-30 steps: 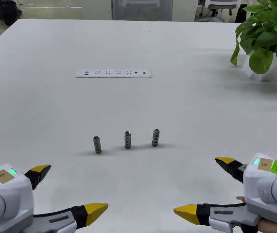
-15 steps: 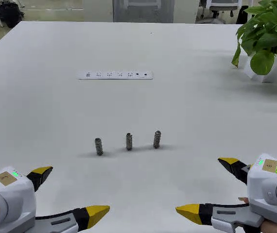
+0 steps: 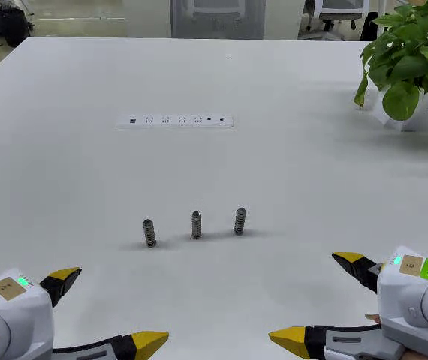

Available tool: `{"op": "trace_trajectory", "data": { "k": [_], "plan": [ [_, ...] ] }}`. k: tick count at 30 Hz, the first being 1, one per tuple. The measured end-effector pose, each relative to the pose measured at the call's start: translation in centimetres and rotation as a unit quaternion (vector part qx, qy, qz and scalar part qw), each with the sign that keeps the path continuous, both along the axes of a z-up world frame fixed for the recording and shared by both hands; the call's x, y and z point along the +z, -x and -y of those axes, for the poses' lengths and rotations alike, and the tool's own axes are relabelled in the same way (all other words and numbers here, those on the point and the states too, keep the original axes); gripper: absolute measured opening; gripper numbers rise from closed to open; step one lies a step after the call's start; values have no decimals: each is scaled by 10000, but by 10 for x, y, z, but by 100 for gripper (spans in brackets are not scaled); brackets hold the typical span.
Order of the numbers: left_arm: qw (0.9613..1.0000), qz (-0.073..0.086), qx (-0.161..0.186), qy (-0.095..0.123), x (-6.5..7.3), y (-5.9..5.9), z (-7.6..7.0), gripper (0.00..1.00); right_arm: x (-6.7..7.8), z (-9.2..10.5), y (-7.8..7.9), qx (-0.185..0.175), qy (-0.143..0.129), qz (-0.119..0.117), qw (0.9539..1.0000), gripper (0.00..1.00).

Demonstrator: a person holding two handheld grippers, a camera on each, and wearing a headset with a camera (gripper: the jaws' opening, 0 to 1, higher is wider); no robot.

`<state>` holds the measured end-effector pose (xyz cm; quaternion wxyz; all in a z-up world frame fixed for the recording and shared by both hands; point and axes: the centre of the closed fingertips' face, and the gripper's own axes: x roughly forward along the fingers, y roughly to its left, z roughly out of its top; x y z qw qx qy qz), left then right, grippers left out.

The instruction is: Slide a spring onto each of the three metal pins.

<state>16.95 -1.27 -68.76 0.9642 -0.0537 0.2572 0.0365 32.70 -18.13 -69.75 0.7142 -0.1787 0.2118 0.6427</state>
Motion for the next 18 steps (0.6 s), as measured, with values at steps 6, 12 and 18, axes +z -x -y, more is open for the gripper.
{"op": "trace_trajectory", "data": {
  "k": [6, 12, 18],
  "plan": [
    [10000, -16, -16, -2, 0, 0, 1, 100, 2, 0, 2, 12, 12, -3, 10000, 99],
    [10000, -24, -27, 8, -2, 1, 0, 100, 0, 0, 1, 16, 19, -1, 10000, 99],
    [10000, -18, -29, 9, -4, 1, -2, 100, 1, 0, 2, 26, 19, -11, 10000, 99]
  ]
}}
